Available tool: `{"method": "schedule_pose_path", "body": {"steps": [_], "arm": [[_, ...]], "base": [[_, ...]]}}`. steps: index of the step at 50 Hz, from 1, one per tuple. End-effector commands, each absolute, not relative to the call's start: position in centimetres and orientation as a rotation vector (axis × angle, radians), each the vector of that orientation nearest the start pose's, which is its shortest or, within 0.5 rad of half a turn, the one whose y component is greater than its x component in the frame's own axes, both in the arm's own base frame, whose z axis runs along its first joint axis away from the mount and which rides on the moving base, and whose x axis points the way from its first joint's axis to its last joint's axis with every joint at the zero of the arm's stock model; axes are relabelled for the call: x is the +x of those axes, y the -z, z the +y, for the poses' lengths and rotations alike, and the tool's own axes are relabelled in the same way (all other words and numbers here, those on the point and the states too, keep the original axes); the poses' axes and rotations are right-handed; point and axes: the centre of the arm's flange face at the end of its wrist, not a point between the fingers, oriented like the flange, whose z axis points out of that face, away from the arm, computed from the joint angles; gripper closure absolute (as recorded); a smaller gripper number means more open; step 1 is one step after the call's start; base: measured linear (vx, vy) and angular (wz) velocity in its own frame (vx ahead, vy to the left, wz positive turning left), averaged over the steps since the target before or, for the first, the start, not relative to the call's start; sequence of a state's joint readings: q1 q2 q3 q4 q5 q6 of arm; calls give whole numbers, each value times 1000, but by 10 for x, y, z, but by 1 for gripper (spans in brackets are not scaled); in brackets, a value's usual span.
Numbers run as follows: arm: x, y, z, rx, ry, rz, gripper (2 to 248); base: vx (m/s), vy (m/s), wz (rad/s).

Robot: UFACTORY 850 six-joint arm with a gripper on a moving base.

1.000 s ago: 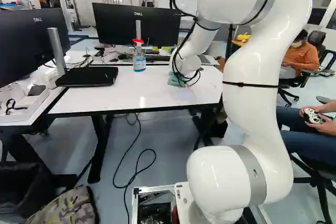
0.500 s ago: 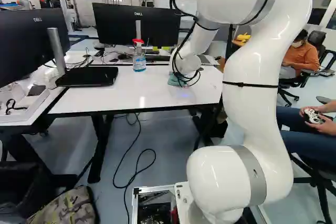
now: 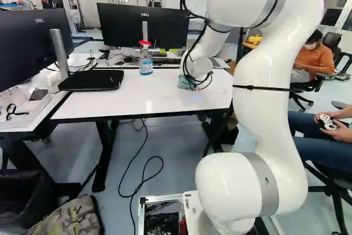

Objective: Clean the table with the green towel

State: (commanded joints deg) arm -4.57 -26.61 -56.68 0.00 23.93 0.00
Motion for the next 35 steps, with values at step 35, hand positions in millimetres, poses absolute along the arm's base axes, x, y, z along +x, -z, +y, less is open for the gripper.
{"method": "schedule_pose_path", "body": {"steps": [35], "arm": [[608, -363, -105, -2848, 1484, 245, 212]], "base": [[0, 0, 0]]}}
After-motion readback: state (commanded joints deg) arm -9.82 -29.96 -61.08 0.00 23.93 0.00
